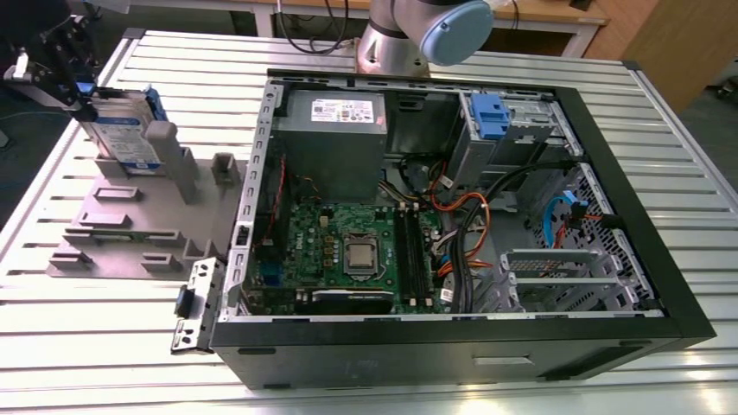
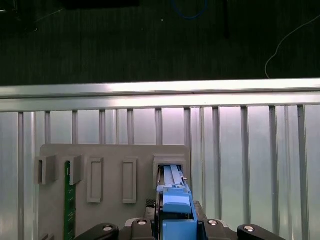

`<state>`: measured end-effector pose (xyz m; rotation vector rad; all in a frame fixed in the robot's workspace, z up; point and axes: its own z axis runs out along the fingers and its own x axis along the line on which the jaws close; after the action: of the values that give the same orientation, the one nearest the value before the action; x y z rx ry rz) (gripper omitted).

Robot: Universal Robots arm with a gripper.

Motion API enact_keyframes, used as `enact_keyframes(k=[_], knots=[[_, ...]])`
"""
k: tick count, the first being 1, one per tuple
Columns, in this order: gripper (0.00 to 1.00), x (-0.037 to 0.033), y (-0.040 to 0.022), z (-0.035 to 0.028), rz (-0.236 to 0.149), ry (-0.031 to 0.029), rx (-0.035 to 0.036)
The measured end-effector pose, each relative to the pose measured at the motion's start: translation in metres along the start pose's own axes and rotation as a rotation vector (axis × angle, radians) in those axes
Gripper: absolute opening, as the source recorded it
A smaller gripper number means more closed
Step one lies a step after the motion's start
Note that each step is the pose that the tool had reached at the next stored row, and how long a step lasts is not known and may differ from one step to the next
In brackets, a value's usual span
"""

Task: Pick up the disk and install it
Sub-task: 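Pick up the disk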

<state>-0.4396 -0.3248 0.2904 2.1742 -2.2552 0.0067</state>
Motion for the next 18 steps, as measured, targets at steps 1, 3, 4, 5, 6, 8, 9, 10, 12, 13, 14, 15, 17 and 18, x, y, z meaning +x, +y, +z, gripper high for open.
enact_keyframes(k=[1, 3, 4, 5, 6, 8, 9, 10, 12, 13, 14, 15, 17, 18], knots=[[0.37, 0.0000, 0.0000, 0.0000, -0.002, 0.0000, 0.0000], [0.37, 0.0000, 0.0000, 0.0000, -0.016, 0.0000, 0.0001], [0.37, 0.0000, 0.0000, 0.0000, -0.021, 0.0001, 0.0002], [0.37, 0.0000, 0.0000, 0.0000, -0.022, 0.0001, 0.0002], [0.37, 0.0000, 0.0000, 0.0000, -0.022, 0.0001, 0.0002], [0.37, 0.0000, 0.0000, 0.0000, -0.024, 0.0001, 0.0002], [0.37, 0.0000, 0.0000, 0.0000, -0.023, 0.0001, 0.0002], [0.37, 0.0000, 0.0000, 0.0000, -0.020, 0.0001, 0.0002], [0.37, 0.0000, 0.0000, 0.0000, -0.013, 0.0001, 0.0001], [0.37, 0.0000, 0.0000, 0.0000, -0.012, 0.0000, 0.0001], [0.37, 0.0000, 0.0000, 0.0000, -0.012, 0.0000, 0.0001], [0.37, 0.0000, 0.0000, 0.0000, -0.012, 0.0000, 0.0001], [0.37, 0.0000, 0.0000, 0.0000, -0.012, 0.0001, 0.0000], [0.37, 0.0000, 0.0000, 0.0000, -0.011, 0.0001, 0.0000]])
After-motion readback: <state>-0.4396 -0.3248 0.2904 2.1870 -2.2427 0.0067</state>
